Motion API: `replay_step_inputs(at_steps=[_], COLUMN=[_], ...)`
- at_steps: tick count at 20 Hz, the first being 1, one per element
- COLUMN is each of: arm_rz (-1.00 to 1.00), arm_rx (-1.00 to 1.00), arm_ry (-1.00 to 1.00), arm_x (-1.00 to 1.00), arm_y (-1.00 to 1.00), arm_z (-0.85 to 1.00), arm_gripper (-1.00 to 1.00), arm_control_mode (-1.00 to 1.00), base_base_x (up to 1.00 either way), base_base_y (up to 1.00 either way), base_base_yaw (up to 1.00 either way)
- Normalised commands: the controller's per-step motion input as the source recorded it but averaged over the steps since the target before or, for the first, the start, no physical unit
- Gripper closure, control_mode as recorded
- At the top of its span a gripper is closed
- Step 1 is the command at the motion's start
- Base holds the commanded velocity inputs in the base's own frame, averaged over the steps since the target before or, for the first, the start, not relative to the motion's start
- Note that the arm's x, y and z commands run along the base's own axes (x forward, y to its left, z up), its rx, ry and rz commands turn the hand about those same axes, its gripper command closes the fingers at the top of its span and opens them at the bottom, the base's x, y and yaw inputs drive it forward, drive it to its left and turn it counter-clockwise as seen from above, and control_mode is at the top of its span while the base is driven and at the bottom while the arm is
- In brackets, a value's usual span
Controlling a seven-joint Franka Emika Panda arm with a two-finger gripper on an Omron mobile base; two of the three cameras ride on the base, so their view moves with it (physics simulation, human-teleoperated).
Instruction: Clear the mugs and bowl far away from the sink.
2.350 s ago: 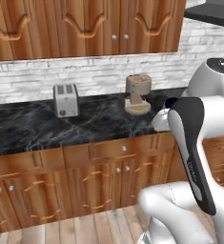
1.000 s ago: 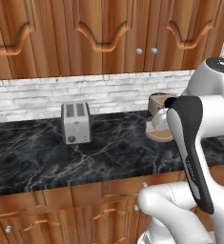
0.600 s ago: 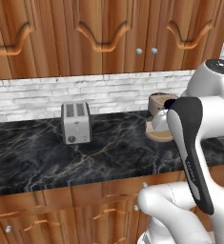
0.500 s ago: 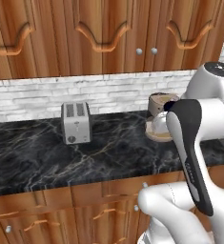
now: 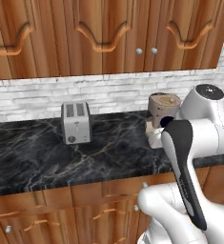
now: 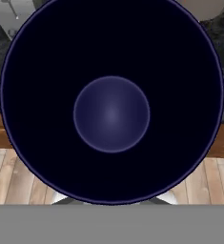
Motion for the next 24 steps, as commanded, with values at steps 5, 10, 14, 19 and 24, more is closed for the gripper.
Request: replay_step_inputs(at_steps=[5, 10, 14, 19, 24], arm_rz=[0.00, 0.00, 0.00, 0.00, 0.00], arm_rx=[0.00, 0.02, 0.00, 0.00, 0.00], arm_ry=[0.00, 0.00, 0.00, 0.03, 0.00], arm_x=[0.49, 0.54, 0.54, 0.55, 0.48], arm_y=[0.01, 0.00, 0.00, 0.03, 0.03], arm_z=[-0.47, -0.45, -0.31, -0.21, -0.33], arm_gripper=[1.00, 1.00, 1.00, 1.00, 1.00], arm_control_mode=[-1.00, -1.00, -1.00, -1.00, -1.00], base_base_x=[0.00, 0.00, 0.00, 0.00, 0.00], base_base_y=[0.00, 0.00, 0.00, 0.00, 0.00], base_base_yaw=[0.00, 0.00, 0.00, 0.00, 0.00])
